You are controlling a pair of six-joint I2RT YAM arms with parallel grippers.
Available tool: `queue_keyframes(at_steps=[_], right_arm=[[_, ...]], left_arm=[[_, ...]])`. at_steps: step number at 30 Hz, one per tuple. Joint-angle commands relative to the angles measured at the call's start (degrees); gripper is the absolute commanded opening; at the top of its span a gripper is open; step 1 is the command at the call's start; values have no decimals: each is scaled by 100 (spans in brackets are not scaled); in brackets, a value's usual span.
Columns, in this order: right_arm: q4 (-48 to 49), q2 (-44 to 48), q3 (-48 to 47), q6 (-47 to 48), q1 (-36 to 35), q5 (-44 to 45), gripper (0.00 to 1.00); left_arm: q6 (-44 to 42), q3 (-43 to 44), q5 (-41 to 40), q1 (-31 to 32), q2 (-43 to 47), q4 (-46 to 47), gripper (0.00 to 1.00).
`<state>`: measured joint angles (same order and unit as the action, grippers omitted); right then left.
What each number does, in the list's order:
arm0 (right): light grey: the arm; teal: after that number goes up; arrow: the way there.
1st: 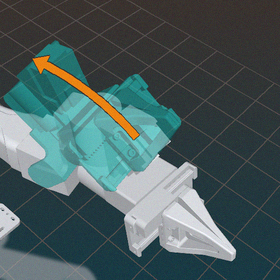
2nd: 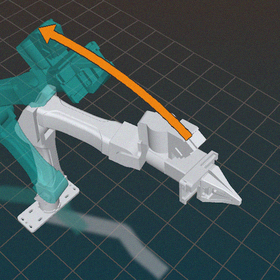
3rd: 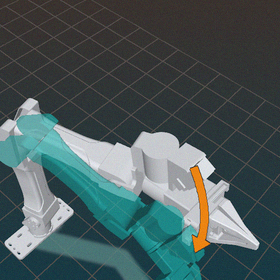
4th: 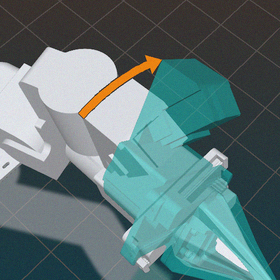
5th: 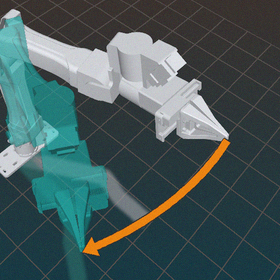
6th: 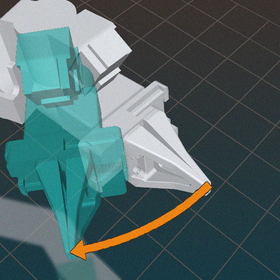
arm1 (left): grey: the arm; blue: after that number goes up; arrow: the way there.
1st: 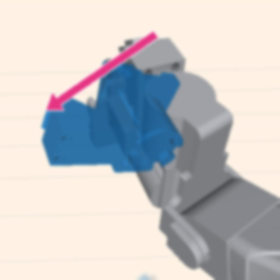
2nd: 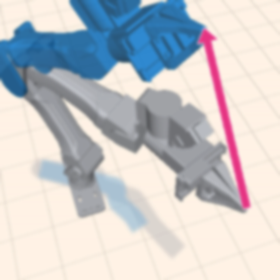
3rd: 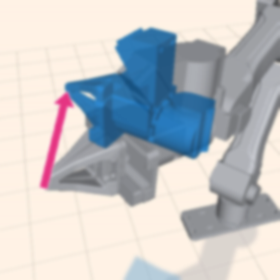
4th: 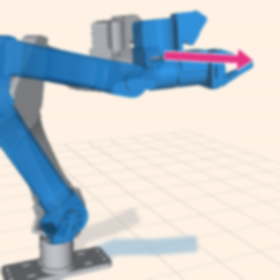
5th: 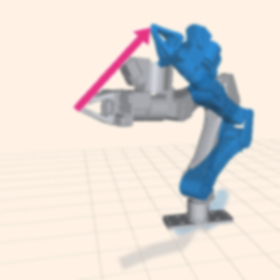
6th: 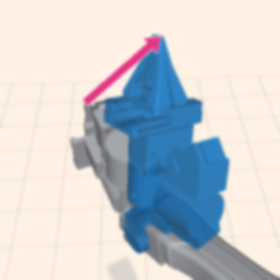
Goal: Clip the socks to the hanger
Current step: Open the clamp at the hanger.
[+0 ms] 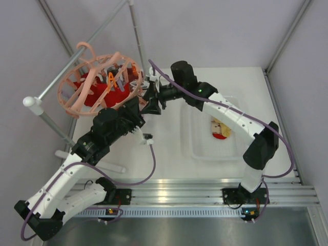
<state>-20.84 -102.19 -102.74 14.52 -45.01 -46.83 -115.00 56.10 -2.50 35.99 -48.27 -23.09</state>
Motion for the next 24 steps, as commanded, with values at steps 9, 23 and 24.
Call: queue_keyframes(at_steps=[9, 23, 24], right_arm=[[168, 692, 439, -143, 791, -546, 56], [-1509, 1692, 1607, 498, 2206, 401, 63], [-1676, 1746, 1721, 603, 2294, 707, 64]], left_arm=[[-1385, 33, 110, -22, 55, 481, 0], [-1235, -55, 224, -13, 134, 578, 0], [-1227, -90, 224, -13, 142, 569, 0]])
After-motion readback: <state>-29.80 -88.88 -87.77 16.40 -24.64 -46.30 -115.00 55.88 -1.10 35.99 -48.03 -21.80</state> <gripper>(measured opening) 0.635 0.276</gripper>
